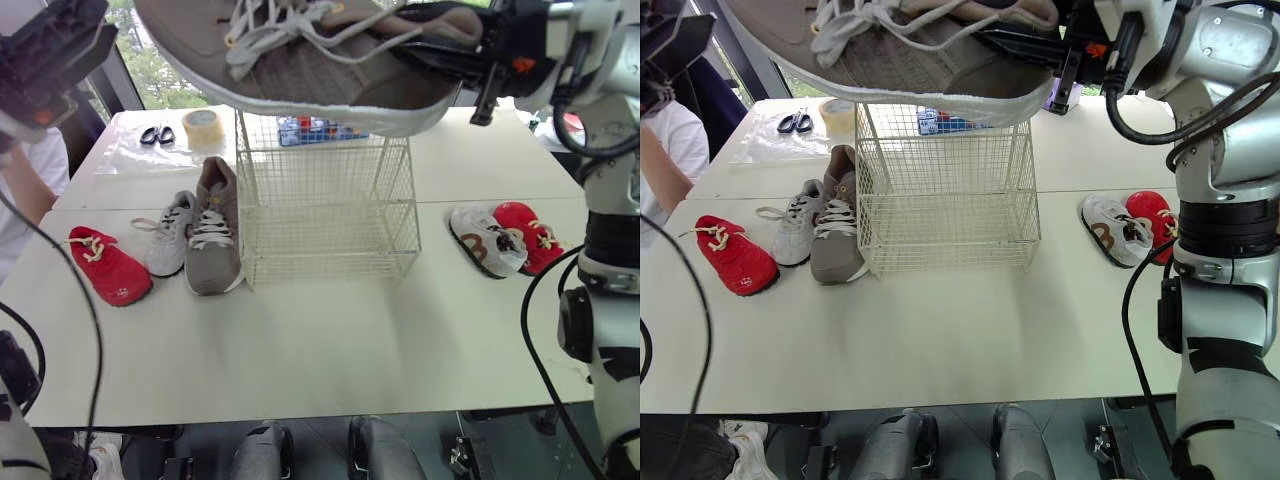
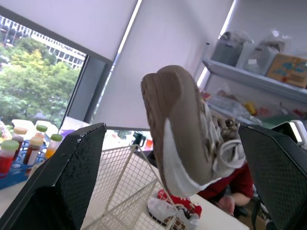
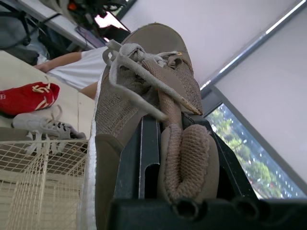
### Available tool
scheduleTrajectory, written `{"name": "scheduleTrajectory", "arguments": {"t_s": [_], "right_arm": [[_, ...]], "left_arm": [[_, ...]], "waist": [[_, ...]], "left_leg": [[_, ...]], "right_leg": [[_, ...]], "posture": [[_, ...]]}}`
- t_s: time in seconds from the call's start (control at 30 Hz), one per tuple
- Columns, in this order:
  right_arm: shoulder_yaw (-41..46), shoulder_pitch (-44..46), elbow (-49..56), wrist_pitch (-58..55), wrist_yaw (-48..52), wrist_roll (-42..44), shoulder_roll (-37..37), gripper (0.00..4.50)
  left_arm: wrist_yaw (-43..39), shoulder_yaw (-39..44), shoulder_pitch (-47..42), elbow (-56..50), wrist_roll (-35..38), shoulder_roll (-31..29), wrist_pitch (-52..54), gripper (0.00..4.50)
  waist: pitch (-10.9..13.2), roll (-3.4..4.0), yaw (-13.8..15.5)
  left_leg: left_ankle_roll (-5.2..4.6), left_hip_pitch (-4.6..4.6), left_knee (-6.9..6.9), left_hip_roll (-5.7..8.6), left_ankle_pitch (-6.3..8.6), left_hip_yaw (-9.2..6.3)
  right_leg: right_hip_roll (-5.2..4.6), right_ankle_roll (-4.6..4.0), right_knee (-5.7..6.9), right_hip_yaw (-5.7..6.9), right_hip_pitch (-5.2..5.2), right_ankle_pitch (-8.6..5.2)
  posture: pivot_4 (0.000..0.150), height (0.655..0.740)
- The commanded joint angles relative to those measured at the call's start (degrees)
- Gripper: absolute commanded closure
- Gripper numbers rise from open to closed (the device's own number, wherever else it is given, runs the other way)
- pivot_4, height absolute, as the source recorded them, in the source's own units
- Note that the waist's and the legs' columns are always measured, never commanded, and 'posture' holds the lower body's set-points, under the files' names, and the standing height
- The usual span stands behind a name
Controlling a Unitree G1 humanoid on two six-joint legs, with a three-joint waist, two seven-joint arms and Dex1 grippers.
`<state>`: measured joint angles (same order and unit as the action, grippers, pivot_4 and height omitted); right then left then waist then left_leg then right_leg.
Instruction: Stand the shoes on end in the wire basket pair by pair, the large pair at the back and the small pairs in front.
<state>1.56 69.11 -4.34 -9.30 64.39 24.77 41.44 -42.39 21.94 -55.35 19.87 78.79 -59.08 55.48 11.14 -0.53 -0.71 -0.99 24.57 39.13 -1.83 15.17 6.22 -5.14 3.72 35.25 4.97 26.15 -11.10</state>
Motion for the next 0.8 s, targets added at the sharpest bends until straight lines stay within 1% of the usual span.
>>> {"name": "scheduleTrajectory", "arguments": {"t_s": [0.03,0.23,0.33,0.37,0.43,0.57,0.6,0.63,0.8], "right_arm": [[1.48,2.46,0.78,3.97,1.1,-0.07,-0.48,4.26],[0.29,1.88,3.81,4.59,1.3,-0.52,-2.08,4.26],[0.18,1.13,4.86,4.85,1.0,-1.19,-2.23,4.26],[0.26,0.94,5.11,4.87,0.89,-1.29,-2.16,4.26],[0.42,0.48,5.85,4.76,0.65,-1.47,-2.03,4.26],[0.6,-0.05,7.04,4.29,0.35,-1.52,-1.82,4.26],[0.67,-0.11,7.2,4.16,0.33,-1.5,-1.77,4.26],[0.68,-0.22,7.36,4.06,0.33,-1.58,-1.75,4.26],[0.57,-0.65,6.8,2.53,-1.31,-2.66,-1.86,4.26]], "left_arm": [[-3.76,-1.45,-5.5,2.43,-3.97,1.18,1.46,0.0],[-12.13,-7.44,-13.15,7.44,-12.8,5.19,2.5,0.0],[-17.08,-9.45,-15.38,10.21,-16.71,6.11,2.8,0.0],[-18.15,-9.42,-15.89,11.08,-17.38,6.26,3.17,0.53],[-19.77,-9.13,-16.86,12.41,-18.89,6.65,3.43,1.34],[-21.93,-8.33,-17.84,12.76,-20.85,7.7,4.34,3.36],[-22.1,-8.11,-17.98,12.67,-21.22,7.94,4.6,3.75],[-21.8,-7.77,-18.07,12.53,-21.55,8.36,4.62,3.96],[-17.83,-4.08,-16.79,10.17,-21.49,10.84,4.41,3.96]], "waist": [[0.01,-0.02,0.03],[0.02,-0.04,0.01],[0.02,-0.04,-0.02],[0.02,-0.04,-0.04],[0.02,-0.04,-0.04],[0.02,-0.04,-0.1],[0.02,-0.04,-0.09],[0.02,-0.04,-0.09],[0.02,-0.05,0.07]], "left_leg": [[0.02,0.0,0.0,0.0,-0.01,0.03],[0.08,-0.01,0.01,0.01,-0.05,0.15],[0.09,0.0,0.01,0.01,-0.06,0.17],[0.09,-0.01,0.01,0.0,-0.06,0.18],[0.1,-0.01,0.01,0.0,-0.06,0.17],[0.1,-0.01,0.01,-0.01,-0.06,0.16],[0.1,-0.01,0.01,-0.01,-0.06,0.16],[0.1,0.0,0.01,-0.01,-0.06,0.16],[0.1,0.0,0.05,-0.01,-0.06,0.13]], "right_leg": [[0.01,0.0,0.02,0.0,0.0,0.0],[0.02,0.0,0.1,0.0,0.03,0.0],[0.04,0.0,0.14,0.0,0.07,0.0],[0.04,0.0,0.14,0.0,0.07,0.0],[0.04,0.0,0.15,0.0,0.08,0.0],[0.03,0.01,0.22,-0.02,0.13,0.0],[0.03,0.01,0.23,-0.02,0.14,0.0],[0.03,0.01,0.23,-0.02,0.13,0.0],[0.02,0.01,0.26,-0.04,0.11,0.0]], "posture": [[0.15,0.74],[0.15,0.74],[0.15,0.74],[0.15,0.74],[0.15,0.74],[0.15,0.74],[0.15,0.74],[0.15,0.74],[0.15,0.74]]}}
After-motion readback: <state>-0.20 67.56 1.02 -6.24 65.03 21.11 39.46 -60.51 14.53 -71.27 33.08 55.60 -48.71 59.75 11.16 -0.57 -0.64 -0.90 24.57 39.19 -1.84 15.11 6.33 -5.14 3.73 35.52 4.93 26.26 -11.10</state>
